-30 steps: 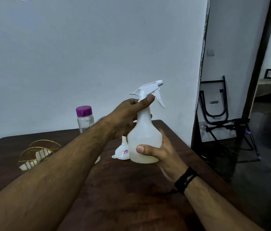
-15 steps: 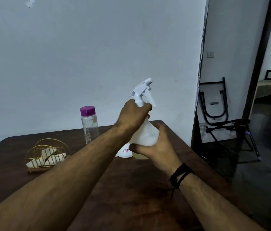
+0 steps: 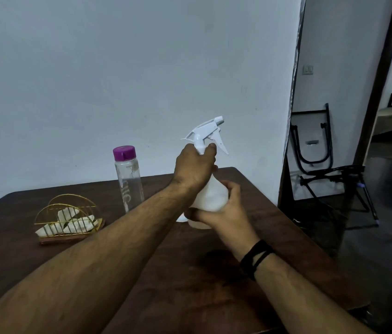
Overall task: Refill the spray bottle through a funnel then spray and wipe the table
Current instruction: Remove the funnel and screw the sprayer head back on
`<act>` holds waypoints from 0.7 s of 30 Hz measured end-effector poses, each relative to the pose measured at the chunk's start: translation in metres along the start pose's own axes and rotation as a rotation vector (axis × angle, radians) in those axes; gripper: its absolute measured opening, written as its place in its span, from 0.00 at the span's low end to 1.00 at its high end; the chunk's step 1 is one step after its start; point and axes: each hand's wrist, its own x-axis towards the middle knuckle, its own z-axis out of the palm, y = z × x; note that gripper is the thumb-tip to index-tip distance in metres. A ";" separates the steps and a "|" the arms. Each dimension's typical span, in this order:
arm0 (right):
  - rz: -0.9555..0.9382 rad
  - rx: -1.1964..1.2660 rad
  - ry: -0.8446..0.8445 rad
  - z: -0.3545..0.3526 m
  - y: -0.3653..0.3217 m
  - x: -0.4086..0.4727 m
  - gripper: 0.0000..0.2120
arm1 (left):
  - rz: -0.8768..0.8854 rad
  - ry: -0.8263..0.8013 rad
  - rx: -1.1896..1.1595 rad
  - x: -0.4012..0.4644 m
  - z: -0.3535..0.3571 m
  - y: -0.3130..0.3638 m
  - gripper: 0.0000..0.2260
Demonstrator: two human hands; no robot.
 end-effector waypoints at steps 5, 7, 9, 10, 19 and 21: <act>0.094 0.116 -0.051 -0.007 0.009 -0.001 0.45 | -0.085 0.026 -0.073 0.005 -0.005 -0.009 0.09; 0.000 -0.149 0.037 0.001 0.015 -0.002 0.50 | -0.085 0.052 -0.067 0.005 -0.002 -0.011 0.10; -0.027 -0.223 0.069 0.003 0.015 -0.003 0.48 | -0.055 0.053 -0.036 0.006 -0.001 -0.015 0.11; -0.006 -0.181 0.044 0.000 0.015 -0.001 0.43 | -0.055 0.043 -0.040 0.006 -0.002 -0.017 0.12; 0.066 -0.023 -0.156 -0.007 0.005 0.001 0.37 | -0.147 -0.012 -0.139 0.003 -0.010 -0.014 0.09; -0.007 -0.187 -0.049 0.001 0.008 0.000 0.50 | -0.128 0.001 -0.126 0.001 -0.008 -0.014 0.09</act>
